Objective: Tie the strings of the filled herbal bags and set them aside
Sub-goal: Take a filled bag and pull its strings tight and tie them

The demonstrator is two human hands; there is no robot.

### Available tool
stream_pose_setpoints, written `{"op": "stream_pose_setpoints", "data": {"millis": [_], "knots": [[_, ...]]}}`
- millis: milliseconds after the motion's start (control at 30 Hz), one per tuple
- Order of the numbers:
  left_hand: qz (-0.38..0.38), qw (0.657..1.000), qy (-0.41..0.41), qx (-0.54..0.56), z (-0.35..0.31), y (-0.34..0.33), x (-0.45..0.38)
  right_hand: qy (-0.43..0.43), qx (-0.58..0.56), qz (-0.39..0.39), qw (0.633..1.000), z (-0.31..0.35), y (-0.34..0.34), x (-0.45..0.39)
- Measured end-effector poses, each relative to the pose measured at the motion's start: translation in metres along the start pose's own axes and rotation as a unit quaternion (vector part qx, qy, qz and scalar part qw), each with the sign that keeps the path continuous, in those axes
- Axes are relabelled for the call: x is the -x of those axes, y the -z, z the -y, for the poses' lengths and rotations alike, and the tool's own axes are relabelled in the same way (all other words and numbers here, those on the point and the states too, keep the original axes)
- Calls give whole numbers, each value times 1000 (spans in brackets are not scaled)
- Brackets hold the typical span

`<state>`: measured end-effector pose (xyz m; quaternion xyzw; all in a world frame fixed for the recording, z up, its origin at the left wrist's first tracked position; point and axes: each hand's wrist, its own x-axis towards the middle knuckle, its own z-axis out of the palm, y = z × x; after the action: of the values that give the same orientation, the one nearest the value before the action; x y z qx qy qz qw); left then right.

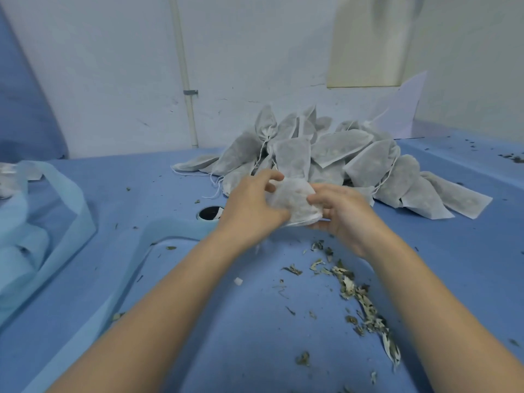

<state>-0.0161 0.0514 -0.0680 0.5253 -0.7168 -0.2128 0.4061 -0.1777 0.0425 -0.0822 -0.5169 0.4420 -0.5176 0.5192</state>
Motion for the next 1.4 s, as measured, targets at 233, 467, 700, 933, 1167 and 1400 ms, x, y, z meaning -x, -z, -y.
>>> {"op": "stream_pose_setpoints", "data": {"millis": [233, 467, 700, 933, 1167, 1400], "knots": [[14, 982, -92, -165, 9, 3, -16, 12, -42, -9, 999, 2, 0, 1], [-102, 904, -217, -354, -2, 16, -35, 0, -119, 7, 993, 5, -4, 0], [-78, 889, -146, -427, 0, 28, -29, 14, 145, -48, 988, -2, -8, 1], [-22, 929, -91, -359, 5, 32, -6, 97, 175, -52, 978, 2, -9, 6], [50, 978, -119, -165, 0, 12, 5, 116, 138, -22, 983, 7, -9, 10], [45, 911, -130, -390, -9, 14, 15, 116, 188, -3, 975, 4, -10, 9]]}}
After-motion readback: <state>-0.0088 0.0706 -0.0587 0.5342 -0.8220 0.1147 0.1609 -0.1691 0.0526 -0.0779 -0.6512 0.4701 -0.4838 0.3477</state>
